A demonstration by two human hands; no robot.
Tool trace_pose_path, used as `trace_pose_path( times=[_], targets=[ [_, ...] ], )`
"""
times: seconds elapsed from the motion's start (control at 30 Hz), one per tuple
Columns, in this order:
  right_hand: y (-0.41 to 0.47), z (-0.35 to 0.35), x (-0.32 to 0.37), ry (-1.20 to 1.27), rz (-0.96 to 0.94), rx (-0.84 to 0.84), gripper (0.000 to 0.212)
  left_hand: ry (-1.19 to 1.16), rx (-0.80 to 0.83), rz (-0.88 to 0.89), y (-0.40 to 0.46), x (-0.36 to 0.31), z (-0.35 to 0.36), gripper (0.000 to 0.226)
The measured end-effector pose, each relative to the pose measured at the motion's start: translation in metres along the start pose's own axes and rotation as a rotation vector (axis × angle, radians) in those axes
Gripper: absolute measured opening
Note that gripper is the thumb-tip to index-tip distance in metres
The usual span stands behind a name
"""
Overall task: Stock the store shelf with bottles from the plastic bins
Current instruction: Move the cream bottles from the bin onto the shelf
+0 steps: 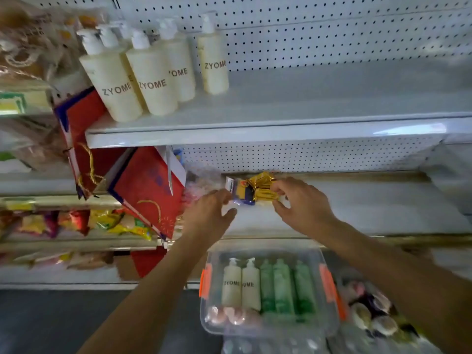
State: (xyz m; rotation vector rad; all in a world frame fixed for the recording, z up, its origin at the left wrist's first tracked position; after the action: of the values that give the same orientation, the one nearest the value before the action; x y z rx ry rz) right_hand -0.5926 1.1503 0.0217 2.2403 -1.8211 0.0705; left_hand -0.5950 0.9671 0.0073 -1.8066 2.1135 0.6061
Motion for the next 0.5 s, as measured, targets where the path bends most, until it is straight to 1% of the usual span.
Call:
trace_pose_path(
  times=[0.13, 0.23, 0.33, 0.43, 0.5],
  targets=[
    [-0.02, 0.067, -0.007, 0.095, 0.064, 0.174, 0.028, -0.039, 0.171, -0.113, -0.012, 0.036, 0.052, 0.028],
    [-0.035, 0.128, -0.013, 0.162, 0.119, 0.313, 0.024, -0.125, 0.29, -0.219, -0.022, 0.069, 0.101, 0.027],
    [-0.051, 0.192, -0.02, 0.194, 0.188, 0.439, 0.018, -0.218, 0.37, -0.316, -0.033, 0.101, 0.151, 0.026],
    [-0.066, 0.255, -0.031, 0.275, 0.282, 0.543, 0.02, -0.332, 0.443, -0.407, -0.037, 0.13, 0.2, 0.025],
    [-0.073, 0.295, -0.037, 0.286, 0.329, 0.606, 0.02, -0.358, 0.494, -0.451, -0.037, 0.147, 0.232, 0.025]
  ],
)
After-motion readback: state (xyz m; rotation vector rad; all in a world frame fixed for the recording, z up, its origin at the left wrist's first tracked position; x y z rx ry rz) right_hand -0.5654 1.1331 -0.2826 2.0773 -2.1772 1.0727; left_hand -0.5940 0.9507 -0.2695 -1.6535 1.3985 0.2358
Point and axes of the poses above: each hand's wrist, its own y-axis towards the middle knuckle, its own z-axis out of the palm, x = y × z, the point moved 9 cm from there along y, towards the middle knuckle, and after that the axes turned 7 degrees about -y, right-handed, at the moved point
